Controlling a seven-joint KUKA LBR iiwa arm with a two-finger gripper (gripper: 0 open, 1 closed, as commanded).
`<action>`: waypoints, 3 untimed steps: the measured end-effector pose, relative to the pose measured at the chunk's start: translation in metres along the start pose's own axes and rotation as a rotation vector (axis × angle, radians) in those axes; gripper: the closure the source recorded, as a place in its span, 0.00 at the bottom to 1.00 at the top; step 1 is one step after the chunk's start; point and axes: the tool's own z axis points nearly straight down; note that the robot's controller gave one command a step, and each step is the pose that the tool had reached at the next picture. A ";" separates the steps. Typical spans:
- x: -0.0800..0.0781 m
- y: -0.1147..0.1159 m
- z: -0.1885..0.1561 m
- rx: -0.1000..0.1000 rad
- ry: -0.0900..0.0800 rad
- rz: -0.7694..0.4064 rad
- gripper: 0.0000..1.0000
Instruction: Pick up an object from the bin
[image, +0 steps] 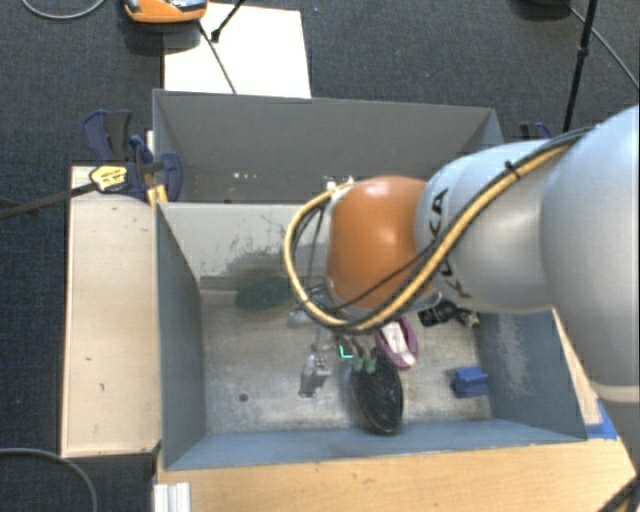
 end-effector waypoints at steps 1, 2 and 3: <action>-0.009 -0.098 -0.004 0.003 -0.006 0.134 0.00; 0.023 -0.143 0.055 -0.002 -0.005 -0.051 0.00; 0.020 -0.142 0.053 -0.003 -0.014 -0.045 1.00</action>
Offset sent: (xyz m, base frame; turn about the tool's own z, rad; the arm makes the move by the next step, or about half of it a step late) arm 0.0087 -0.0925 0.0038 0.1244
